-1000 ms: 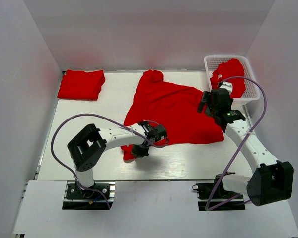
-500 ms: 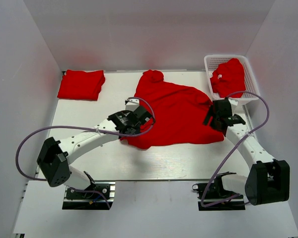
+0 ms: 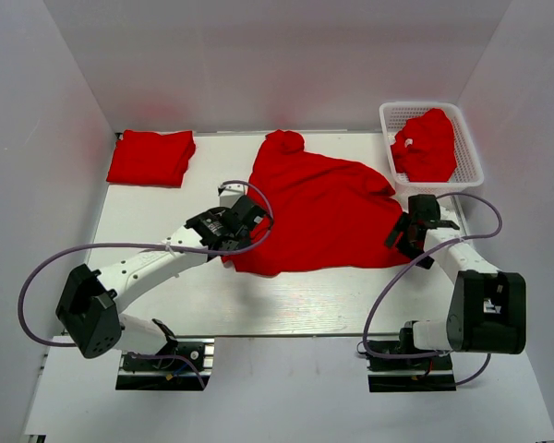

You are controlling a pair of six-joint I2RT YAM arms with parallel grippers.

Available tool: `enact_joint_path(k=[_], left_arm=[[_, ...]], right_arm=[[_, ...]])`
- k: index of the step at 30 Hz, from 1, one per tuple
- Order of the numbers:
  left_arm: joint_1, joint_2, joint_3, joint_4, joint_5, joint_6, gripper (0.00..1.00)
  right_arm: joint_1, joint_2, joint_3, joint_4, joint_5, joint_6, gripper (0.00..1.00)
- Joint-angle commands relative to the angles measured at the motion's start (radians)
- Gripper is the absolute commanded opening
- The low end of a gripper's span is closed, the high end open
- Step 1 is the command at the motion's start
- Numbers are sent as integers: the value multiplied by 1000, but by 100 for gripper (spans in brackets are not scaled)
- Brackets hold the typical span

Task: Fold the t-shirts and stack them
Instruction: Flatten out the tshirt

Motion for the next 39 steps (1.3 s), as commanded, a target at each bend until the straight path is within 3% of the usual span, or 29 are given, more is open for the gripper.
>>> enact_joint_path(k=[1,16,24,28,34,35,37,38,39], left_arm=[[17,-48,1,25,2,5,0],[26,-30,1,24,32,28,0],[26,-30,1,13,32,28,0],[26,-30,1,2,32,7,0],[26,-39,-8,2,32,-2,0],[26,-39,-8,2,42,-11,0],[26,-50,-8,2,42,-12,0],[26,-50,-8,2,42,-12,0],[26,-59,3,2,32,-12,0]], right_arm=[[-48,13,-10,32,-26,28,87],[-131,37,-50,125,-9,17,84],[-143,92,-54,168,-50,26,78],[-143,103,-66,179,-64,35,69],[-142,76,-109,191,-49,57,41],[-143,66,-112,196,-47,57,29],[-143,53,-123,209,-55,54,17],[-143,37,-126,214,-57,48,0],[-143,27,-125,226,-58,49,0]])
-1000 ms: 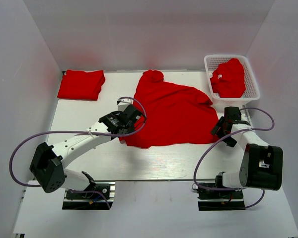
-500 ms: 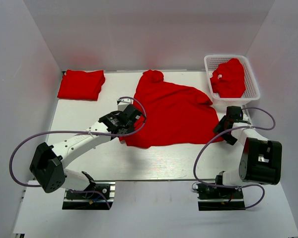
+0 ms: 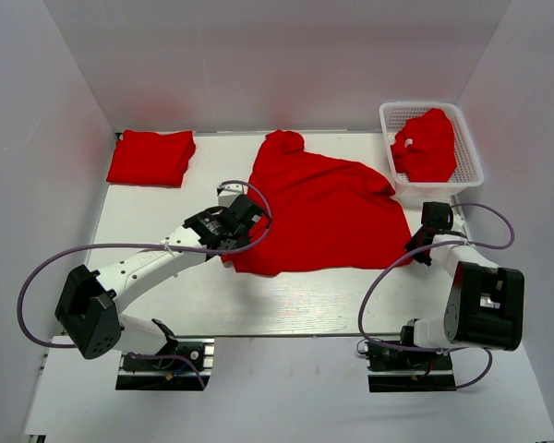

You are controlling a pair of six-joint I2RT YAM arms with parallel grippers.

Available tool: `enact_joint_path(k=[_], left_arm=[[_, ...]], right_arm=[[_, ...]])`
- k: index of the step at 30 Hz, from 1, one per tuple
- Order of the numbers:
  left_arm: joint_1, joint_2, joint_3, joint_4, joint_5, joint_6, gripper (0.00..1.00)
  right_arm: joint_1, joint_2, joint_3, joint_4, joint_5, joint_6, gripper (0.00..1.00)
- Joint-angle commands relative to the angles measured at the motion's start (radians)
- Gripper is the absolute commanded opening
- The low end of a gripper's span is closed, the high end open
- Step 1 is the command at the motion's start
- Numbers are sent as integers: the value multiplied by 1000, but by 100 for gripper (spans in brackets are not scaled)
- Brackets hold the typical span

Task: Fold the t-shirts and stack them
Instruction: Flatten out the tshirt

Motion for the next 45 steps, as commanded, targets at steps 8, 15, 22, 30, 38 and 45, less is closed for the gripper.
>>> enact_joint_path(k=[8,15,22,30,38,45], left_arm=[[7,-122,134,42,-164,115,0],[7,-172,323,138,-376,305,0],[7,-266,452,391,-468,656,0],[7,-392,599,531,-370,860,0],[7,-343,1009,395,-122,969,0],[7,-317,1231,385,32,1000,0]], right_arm=[[8,-173,66,64,-154,-101,0],[4,-326,335,19,-205,-174,0],[2,-337,685,-33,-109,-223,0],[2,-284,1064,-65,-119,-337,0],[4,-336,1316,-87,-113,-424,0],[7,-426,1360,-64,-105,-464,0]])
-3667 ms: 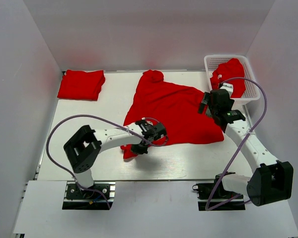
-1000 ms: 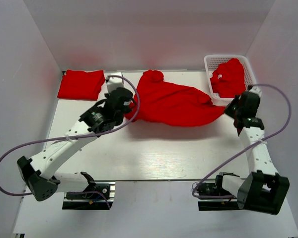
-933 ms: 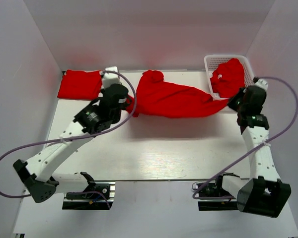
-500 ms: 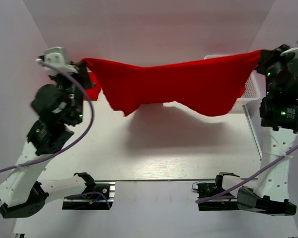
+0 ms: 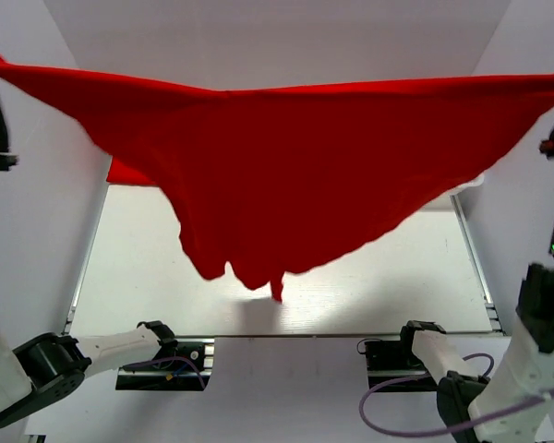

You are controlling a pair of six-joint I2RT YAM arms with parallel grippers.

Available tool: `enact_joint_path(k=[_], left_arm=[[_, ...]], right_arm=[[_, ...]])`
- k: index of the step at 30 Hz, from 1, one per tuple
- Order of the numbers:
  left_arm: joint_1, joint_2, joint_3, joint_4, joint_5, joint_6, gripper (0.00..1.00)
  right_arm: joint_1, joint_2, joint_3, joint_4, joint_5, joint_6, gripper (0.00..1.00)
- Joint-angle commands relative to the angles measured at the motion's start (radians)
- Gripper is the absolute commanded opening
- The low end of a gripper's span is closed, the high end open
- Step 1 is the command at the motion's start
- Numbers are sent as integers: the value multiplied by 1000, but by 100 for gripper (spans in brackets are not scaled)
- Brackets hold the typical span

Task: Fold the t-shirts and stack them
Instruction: Flatten out the tshirt

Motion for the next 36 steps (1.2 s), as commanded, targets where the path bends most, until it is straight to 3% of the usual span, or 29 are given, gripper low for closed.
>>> enact_joint_path(k=[1,6,9,11,12,14,17,18,21,26,28,31,36], left_arm=[[7,3,47,12,96,40,0],[7,44,70,2,136,49,0],[7,78,38,18,59,89,0],[-8,87,-120,143,-92,142,0],[-8,97,-121,144,-93,176,0],[-8,116,-244,269,-239,251,0],[7,155,-421,394,-338,271,0],[7,164,-462,420,-361,271,0],[50,198,-664,504,-410,216,0],[240,346,-776,399,-309,-34,0],[297,492,-785,399,-280,-129,0],[403,686,-718,396,-206,-201,0],[484,940,-531,431,-39,-214,0]], right_arm=[[-2,-28,25,33,48,-57,0],[0,-60,-23,28,64,-58,0],[0,-68,-87,22,41,-29,0],[0,-65,-204,42,7,15,0],[-3,-59,-242,60,7,29,0],[-2,-31,-344,86,-77,78,0],[-5,7,-542,130,-198,155,0],[-4,16,-681,214,-226,175,0],[0,53,-844,377,-355,247,0],[6,277,-974,422,-439,253,0],[6,370,-942,439,-443,241,0],[9,566,-841,387,-430,195,0],[18,754,-716,373,-458,134,0]])
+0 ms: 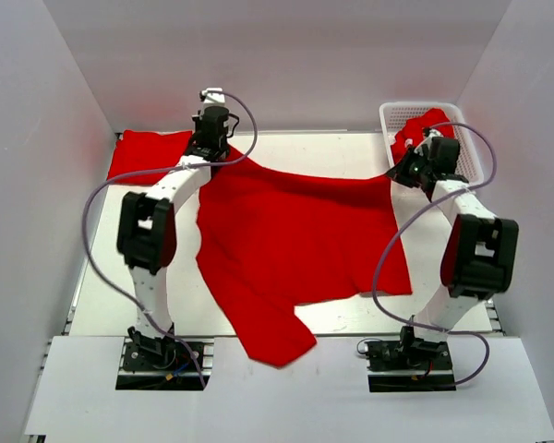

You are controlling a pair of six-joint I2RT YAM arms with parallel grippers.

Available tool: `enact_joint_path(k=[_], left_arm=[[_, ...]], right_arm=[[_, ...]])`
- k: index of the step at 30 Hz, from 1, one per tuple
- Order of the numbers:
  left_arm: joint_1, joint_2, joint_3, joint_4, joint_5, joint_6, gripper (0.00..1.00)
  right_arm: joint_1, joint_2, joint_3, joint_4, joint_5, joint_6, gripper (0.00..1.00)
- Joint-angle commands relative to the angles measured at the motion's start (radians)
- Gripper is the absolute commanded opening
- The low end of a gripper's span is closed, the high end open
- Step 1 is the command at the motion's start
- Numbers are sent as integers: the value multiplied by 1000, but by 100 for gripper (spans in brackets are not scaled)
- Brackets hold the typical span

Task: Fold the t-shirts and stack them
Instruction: Flatten out the tshirt, then grap the side of the flattened tshirt furthest away from the robot with both arms

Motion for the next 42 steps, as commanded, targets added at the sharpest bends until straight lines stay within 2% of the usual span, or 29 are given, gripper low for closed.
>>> enact_joint_path(k=[1,2,5,9,15,16,20,29,33,37,42], left_arm=[[42,83,156,34,139,-58,0],[58,156,221,34,187,-58,0],[70,219,314,10,260,-69,0],[91,218,323,20,285,-78,0],[101,64,150,30,330,-121,0],[101,21,74,-5,319,-145,0],[101,-87,-45,-67,319,-196,0],[81,-266,-147,-404,397,-338,0],[81,-372,-275,-450,442,-409,0],[81,-457,-411,-450,555,-440,0],[81,-503,-398,-555,571,-451,0]], right_arm=[[8,68,123,35,-30,-62,0],[12,111,156,30,-23,-68,0],[24,140,222,-24,-29,-108,0],[41,131,257,-24,6,-143,0],[46,150,329,-89,49,-143,0],[48,165,341,-122,59,-139,0],[46,171,360,-157,84,-134,0],[43,165,409,-286,191,-151,0],[41,142,372,-309,202,-163,0],[44,124,357,-326,213,-174,0],[41,124,383,-367,243,-186,0]])
